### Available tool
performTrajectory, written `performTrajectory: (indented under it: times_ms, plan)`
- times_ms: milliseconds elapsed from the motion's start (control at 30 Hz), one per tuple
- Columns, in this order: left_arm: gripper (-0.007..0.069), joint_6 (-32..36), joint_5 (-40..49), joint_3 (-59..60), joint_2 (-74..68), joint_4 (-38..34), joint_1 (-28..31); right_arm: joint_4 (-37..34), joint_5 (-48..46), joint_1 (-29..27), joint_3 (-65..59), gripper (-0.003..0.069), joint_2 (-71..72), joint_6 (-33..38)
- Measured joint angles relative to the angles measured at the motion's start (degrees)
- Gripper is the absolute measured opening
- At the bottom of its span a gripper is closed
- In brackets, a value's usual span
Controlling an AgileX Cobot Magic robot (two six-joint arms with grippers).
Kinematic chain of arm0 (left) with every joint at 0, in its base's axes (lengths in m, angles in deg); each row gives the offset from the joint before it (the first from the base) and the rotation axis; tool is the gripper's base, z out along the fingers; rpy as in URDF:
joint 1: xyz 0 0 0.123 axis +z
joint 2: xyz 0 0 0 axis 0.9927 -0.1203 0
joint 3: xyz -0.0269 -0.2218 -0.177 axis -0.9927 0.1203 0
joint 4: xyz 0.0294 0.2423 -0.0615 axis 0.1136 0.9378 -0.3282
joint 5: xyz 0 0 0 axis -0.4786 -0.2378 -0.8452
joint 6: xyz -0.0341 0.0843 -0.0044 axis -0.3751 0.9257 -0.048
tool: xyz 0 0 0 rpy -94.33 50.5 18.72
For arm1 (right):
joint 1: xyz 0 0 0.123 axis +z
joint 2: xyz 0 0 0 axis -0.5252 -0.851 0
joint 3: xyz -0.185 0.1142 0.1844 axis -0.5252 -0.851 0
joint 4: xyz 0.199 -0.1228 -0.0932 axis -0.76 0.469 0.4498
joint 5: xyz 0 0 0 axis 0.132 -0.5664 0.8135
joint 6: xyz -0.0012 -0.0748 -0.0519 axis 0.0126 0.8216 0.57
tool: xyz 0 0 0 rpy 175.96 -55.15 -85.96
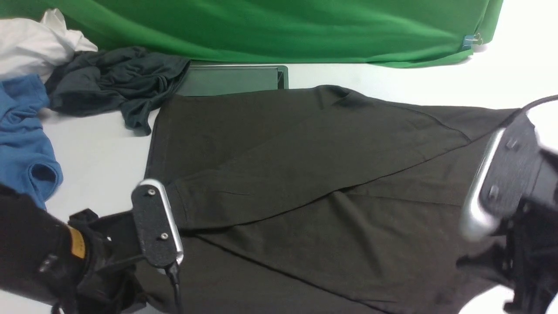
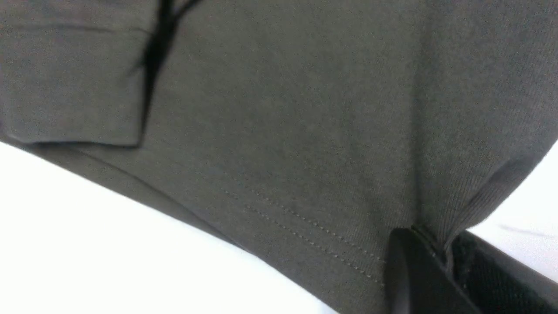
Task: Fold a long-sleeved shirt on a white desktop.
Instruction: 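Grasp the near edge of the shirt at its hem and shoulder corners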
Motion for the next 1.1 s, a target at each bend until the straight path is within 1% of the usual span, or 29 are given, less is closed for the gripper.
performTrajectory:
  times_ms: [67, 100, 133, 200, 267, 300, 433, 500, 533, 600, 667, 767, 800, 833, 933, 967, 1033, 1100]
  plan:
    - [0.0053, 0.0, 0.01, 0.0, 0.9, -0.05, 0.0, 3.05, 1.99, 0.23, -3.17, 0.0529, -0.96, 3.34]
    - [0.0053, 0.0, 0.01, 0.0, 0.96, -0.05, 0.0, 3.05, 1.99, 0.23, -3.57, 0.0533, -1.1, 3.34]
    - [0.0053, -0.2, 0.01, 0.0, 1.21, -0.05, 0.0, 5.92, 3.9, 0.23, -6.53, 0.0554, -2.06, 4.48]
    - [0.0053, -0.29, 0.06, 0.0, 1.38, -0.05, 0.0, 11.1, 7.71, -0.29, -11.1, 0.0568, -4.31, 5.45]
    - [0.0053, -0.29, 0.06, 0.0, 1.38, -0.05, 0.0, 16.43, 11.34, -1.16, -15.11, 0.0571, -6.86, 5.81]
    - [0.0053, -0.29, 0.06, 0.0, 1.38, -0.05, 0.0, 17.34, 11.72, -1.29, -15.78, 0.0571, -7.14, 5.81]
    - [0.0053, -0.43, 0.06, 0.0, 1.38, -0.05, 0.0, 24.27, 21.34, -5.87, -19.08, 0.0574, -13.58, 5.99]
    - [0.0053, -0.93, 0.06, 0.0, 1.38, -0.05, 0.0, 25.75, 25.3, -7.98, -19.08, 0.0574, -15.45, 5.99]
    - [0.0053, -1.07, 0.06, 0.0, 1.38, -0.05, 0.0, 25.75, 25.3, -8.21, -19.08, 0.0574, -15.63, 5.99]
    - [0.0053, -1.8, 0.17, 0.0, 1.38, -0.05, 0.0, 26.83, 27.75, -10.84, -18.96, 0.057, -18.03, 7.42]
    - [0.0053, -1.92, 0.33, 0.0, 1.38, -0.05, 0.0, 27.1, 28.57, -11.57, -18.77, 0.0558, -18.67, 8.28]
    - [0.0053, -2.34, 0.66, 0.05, 1.38, 0.01, 0.0, 27.48, 29.64, -12.72, -18.58, 0.047, -20.14, 11.39]
    - [0.0053, -2.34, 0.75, 0.05, 1.38, 0.01, 0.0, 27.54, 29.86, -12.73, -18.58, 0.0454, -20.27, 11.81]
    - [0.0053, -2.46, 0.89, 0.05, 1.38, 0.01, 0.0, 27.73, 30.42, -12.79, -18.58, 0.0388, -20.81, 13.03]
    - [0.0053, -2.51, 1.13, 0.05, 1.38, 0.01, 0.0, 27.79, 31.03, -12.79, -18.58, 0.0245, -21.4, 13.94]
    - [0.0053, -2.51, 1.13, 0.05, 1.38, -0.05, 0.0, 27.79, 31.12, -12.79, -18.58, 0.0219, -21.47, 14.11]
    - [0.0052, -2.51, 1.13, 0.05, 1.38, -0.05, 0.0, 27.79, 31.37, -12.79, -18.64, 0.0136, -21.7, 14.42]
    - [0.0052, -2.51, 1.13, 0.05, 1.38, -0.05, 0.0, 27.79, 31.43, -12.73, -18.64, 0.0069, -21.76, 14.5]
